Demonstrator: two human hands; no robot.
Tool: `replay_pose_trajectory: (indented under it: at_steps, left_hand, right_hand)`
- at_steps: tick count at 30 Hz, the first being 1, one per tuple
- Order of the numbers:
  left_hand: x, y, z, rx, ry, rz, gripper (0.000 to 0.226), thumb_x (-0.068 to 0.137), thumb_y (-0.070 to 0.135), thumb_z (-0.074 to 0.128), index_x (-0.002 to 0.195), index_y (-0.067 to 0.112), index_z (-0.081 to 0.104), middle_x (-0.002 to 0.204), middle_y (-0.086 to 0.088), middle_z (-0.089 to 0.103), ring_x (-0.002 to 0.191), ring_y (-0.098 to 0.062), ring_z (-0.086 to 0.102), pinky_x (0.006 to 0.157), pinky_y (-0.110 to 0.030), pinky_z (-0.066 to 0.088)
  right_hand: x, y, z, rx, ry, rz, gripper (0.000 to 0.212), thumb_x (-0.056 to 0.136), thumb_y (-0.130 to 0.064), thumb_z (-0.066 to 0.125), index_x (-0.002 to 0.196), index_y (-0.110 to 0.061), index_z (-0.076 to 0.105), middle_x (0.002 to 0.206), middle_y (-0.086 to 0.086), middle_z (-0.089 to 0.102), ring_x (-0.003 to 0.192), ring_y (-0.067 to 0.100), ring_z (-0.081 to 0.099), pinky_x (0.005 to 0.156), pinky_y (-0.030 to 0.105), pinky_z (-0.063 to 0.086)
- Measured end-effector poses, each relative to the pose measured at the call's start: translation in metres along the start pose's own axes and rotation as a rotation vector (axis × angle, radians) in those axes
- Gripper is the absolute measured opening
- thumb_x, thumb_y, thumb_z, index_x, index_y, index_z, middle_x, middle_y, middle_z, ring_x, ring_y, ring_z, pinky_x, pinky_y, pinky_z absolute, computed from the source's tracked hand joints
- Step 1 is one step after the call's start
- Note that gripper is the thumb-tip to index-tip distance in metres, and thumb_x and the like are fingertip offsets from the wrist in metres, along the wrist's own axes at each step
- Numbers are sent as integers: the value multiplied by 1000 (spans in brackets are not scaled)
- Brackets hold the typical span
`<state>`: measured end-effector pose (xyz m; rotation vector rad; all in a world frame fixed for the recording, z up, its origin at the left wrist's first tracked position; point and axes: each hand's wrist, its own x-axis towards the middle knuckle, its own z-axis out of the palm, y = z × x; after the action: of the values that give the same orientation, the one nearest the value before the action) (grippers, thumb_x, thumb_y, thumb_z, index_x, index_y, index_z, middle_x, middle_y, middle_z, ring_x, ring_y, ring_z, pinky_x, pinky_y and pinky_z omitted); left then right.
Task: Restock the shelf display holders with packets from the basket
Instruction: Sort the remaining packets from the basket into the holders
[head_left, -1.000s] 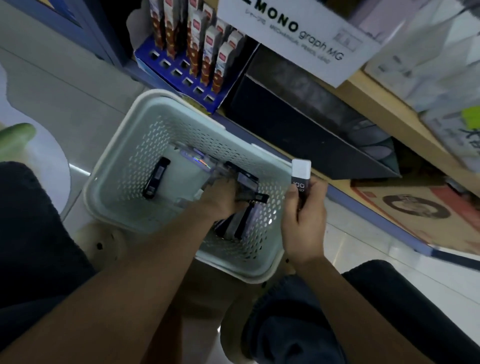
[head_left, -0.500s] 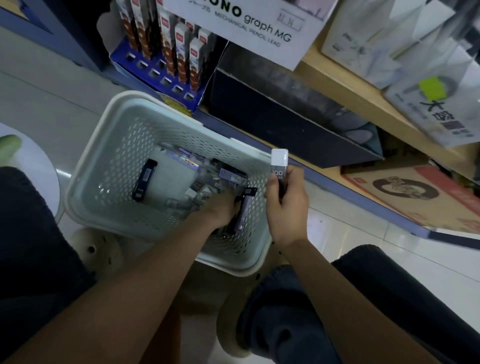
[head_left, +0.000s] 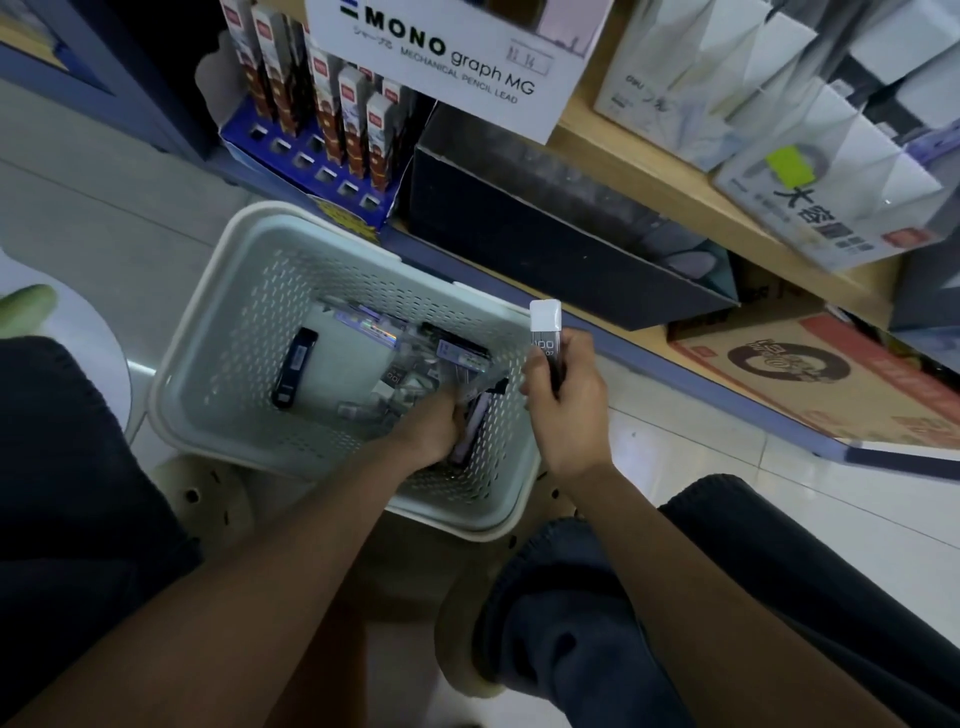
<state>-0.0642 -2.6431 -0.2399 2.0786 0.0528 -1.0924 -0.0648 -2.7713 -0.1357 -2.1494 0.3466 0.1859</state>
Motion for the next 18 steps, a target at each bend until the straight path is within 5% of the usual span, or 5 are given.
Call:
replay_pose_trajectory:
  at_steps: [6,11,18]
  left_hand:
    - [-25,17,-13,-88,200,144,25,101,20,36,114,1,46,88,-26,61,80,-36,59,64,-39,38]
    - [-55,30,-21,-187,206,267,17,100,21,37,84,26,40,71,-11,54,69,-27,54,65,-41,43]
    - [-89,67,-27,-204,158,420,17,100,26,37,89,38,40,67,9,49,59,2,48,60,-22,36]
  right_hand:
    - [-5,-7,-7,91,30,120,3,99,-18,41,100,-21,41,71,-3,52,63,18,53,60,40,49]
    - [-11,-15,-12,239,1,359,4,100,-17,39,104,-16,39,74,-3,49,62,11,49,67,36,47]
    - [-24,-34,-38,515,-270,472,25,87,-37,63,81,-14,55,50,-7,41,46,7,39,53,20,37]
